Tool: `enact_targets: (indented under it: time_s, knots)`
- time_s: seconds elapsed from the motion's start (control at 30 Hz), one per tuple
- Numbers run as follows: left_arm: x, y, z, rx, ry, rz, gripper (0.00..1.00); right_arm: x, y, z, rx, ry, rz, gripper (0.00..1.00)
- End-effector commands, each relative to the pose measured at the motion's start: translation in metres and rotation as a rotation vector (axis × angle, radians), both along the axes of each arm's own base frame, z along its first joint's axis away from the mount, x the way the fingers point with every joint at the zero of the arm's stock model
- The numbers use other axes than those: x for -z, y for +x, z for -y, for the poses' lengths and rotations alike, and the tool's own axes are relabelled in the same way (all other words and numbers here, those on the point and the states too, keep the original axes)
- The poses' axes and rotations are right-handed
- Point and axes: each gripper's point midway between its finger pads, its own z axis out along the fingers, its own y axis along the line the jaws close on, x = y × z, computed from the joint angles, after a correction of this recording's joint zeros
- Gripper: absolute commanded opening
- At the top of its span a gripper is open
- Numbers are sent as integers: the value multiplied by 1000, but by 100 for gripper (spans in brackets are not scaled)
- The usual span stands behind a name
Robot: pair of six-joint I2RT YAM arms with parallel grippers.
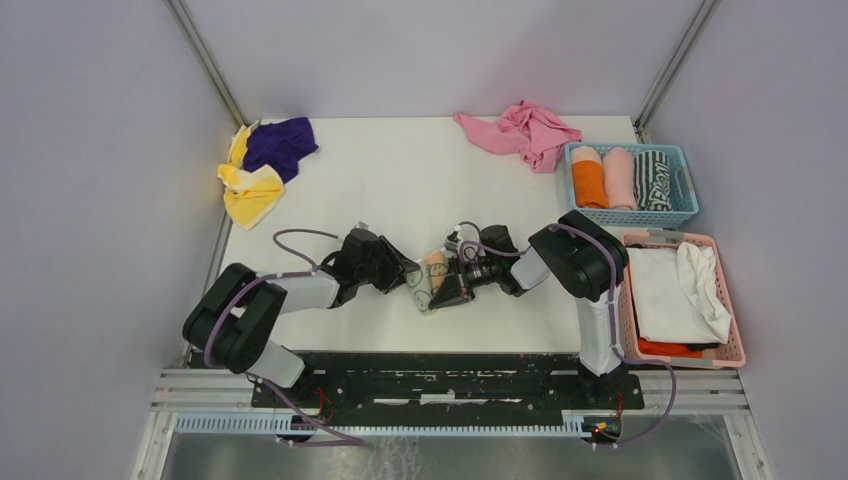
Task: Roll the towels
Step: Roll the towel at the center of the board.
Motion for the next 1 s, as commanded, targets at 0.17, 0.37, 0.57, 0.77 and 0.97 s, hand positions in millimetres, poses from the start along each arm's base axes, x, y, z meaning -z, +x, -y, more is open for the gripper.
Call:
enact_targets:
  time_s: [0.17,0.37,0.57,0.77,0.97]
  knots:
    - [69,-32,-10,26,137,-227,43,24,5,33,60,-313,115,25]
    - [72,-39,-27,-55,178,-238,39,-16,22,61,107,-546,412,40]
    - [66,-40,-33,-95,207,-229,38,-64,30,63,136,-759,832,49]
    - [64,-44,-33,-111,209,-240,38,-85,22,26,82,-804,1116,59]
    - [60,-46,-37,-125,218,-234,38,-77,10,-13,-18,-866,1317,59]
